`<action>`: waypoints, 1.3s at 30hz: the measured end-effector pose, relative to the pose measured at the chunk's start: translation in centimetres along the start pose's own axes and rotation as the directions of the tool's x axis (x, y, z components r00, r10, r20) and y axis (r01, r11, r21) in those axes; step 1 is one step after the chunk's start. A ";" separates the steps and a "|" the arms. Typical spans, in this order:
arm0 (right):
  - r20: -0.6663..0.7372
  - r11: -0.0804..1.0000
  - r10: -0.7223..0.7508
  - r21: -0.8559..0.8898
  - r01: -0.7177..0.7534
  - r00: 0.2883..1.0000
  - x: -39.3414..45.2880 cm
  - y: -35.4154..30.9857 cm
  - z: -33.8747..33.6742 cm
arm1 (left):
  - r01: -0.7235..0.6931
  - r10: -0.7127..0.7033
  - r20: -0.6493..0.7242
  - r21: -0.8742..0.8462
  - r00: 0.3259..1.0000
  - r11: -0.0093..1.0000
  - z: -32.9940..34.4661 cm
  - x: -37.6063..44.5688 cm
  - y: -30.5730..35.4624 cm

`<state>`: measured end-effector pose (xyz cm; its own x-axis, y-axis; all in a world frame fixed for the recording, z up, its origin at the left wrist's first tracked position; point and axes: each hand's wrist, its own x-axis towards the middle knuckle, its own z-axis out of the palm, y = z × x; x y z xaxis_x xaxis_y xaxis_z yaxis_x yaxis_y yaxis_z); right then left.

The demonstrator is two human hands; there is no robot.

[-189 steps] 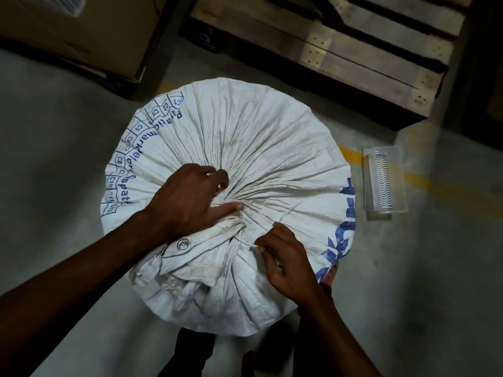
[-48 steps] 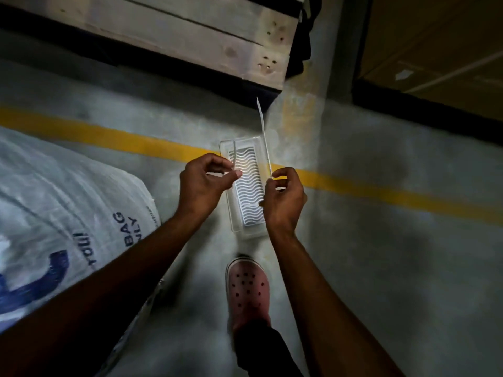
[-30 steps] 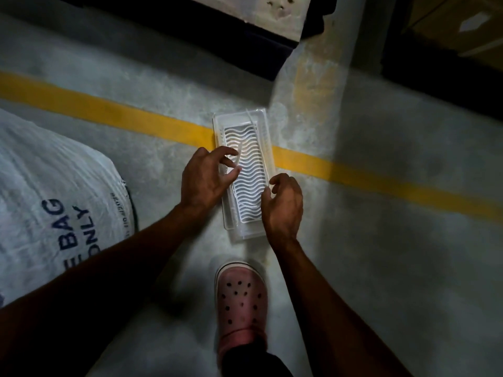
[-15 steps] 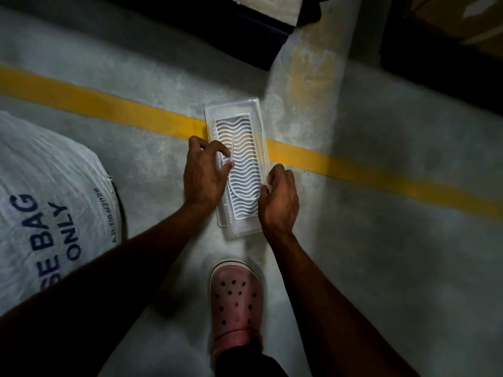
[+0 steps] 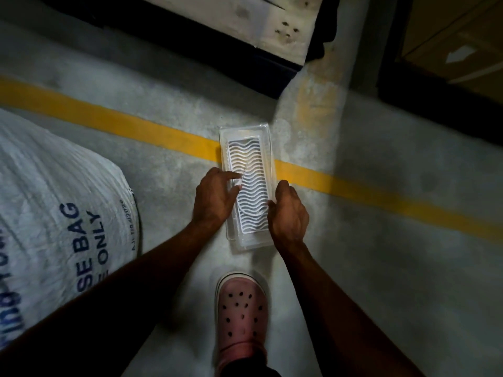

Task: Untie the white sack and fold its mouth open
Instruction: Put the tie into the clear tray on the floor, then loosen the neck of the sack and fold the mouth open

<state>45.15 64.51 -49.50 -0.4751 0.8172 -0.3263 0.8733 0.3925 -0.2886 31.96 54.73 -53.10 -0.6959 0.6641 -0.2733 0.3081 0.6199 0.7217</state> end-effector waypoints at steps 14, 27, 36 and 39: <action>0.190 0.981 -0.193 0.062 0.185 0.963 -1.4 -2.7 -5.2 | 0.064 -0.064 0.021 0.009 0.998 0.998 -7.4 -1.9 3.1; 0.150 0.813 -0.583 0.103 0.574 0.799 -11.3 -35.5 -26.0 | 0.089 -0.030 -0.216 0.269 0.976 0.959 -48.8 -10.5 11.6; 0.220 0.575 -0.815 0.184 0.797 0.536 -26.4 -55.4 -24.2 | 0.213 -0.115 -0.227 0.471 0.967 0.856 -72.2 -25.4 0.8; 0.288 0.527 -0.842 0.263 0.808 0.456 -31.1 -59.2 -20.6 | 0.306 -0.231 -0.223 0.406 0.947 0.862 -74.5 -29.6 -4.2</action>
<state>10.46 24.59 -3.75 -0.9832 -0.0798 -0.1644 0.0477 0.7563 -0.6525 2.95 1.34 -0.65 -0.8751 0.3925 -0.2832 0.3159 0.9065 0.2803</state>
